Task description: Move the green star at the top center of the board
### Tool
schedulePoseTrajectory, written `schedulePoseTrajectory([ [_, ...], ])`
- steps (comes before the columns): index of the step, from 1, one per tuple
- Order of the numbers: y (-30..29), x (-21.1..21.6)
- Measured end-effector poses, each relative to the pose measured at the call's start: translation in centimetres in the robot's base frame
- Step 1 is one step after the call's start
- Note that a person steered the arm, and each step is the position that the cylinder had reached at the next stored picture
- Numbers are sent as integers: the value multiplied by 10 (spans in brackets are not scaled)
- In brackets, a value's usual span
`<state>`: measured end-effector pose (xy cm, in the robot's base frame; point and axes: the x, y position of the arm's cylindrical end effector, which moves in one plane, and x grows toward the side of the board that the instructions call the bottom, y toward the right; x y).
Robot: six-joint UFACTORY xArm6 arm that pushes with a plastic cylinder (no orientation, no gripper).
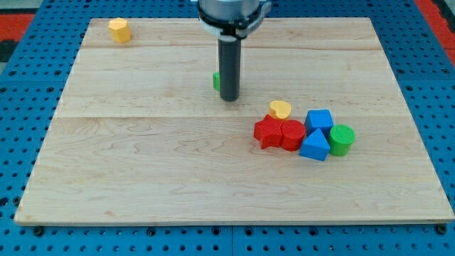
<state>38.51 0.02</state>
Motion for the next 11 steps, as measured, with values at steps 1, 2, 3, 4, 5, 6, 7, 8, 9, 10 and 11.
schedulePoseTrajectory([
  [1, 0, -52],
  [2, 0, -101],
  [3, 2, -136],
  [4, 14, -84],
  [5, -15, -92],
  [6, -18, -126],
  [7, -15, -127],
  [8, -15, -128],
  [9, -14, -136],
  [10, 1, -138],
  [11, 15, -71],
])
